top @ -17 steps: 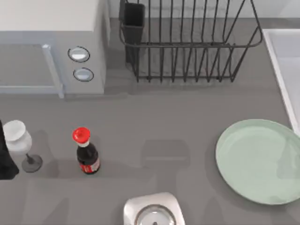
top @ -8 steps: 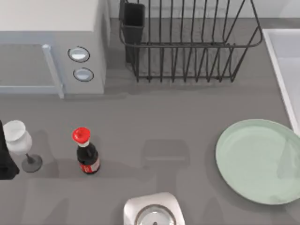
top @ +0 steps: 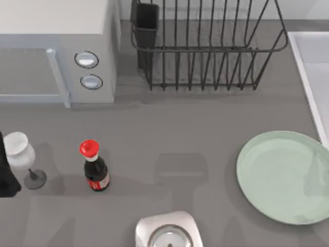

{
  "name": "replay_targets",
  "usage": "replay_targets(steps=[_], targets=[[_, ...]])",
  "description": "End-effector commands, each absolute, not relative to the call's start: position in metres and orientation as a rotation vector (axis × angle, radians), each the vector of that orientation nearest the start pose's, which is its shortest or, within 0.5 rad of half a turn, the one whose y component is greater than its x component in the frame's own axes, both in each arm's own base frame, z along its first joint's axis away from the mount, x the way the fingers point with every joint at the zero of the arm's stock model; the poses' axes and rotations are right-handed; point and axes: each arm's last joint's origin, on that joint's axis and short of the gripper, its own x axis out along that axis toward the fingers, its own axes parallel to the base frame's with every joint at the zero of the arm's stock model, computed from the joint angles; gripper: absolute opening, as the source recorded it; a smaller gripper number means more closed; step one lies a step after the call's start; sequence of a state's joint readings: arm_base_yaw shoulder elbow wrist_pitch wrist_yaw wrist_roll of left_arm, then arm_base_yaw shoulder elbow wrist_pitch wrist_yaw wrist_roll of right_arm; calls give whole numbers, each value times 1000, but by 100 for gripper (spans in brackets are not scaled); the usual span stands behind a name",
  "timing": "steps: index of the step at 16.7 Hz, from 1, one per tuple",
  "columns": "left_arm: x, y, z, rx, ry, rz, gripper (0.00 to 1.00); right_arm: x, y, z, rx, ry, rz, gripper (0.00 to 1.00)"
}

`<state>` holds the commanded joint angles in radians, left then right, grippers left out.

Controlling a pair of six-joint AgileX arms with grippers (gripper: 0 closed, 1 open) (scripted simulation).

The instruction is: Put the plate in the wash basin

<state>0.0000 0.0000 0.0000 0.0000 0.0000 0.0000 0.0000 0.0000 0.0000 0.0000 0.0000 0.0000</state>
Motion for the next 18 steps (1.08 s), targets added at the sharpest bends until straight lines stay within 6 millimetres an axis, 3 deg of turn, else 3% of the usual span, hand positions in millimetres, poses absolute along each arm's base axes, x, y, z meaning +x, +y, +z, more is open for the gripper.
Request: replay_targets(steps=[8,13,18], targets=[[106,-1,160,0,0,0,100,106,0,165,12,25,12,100],[106,-1,160,0,0,0,100,116,11,203,91,243,89,100],[106,-1,160,0,0,0,100,161,40,244,162,645,156,100]])
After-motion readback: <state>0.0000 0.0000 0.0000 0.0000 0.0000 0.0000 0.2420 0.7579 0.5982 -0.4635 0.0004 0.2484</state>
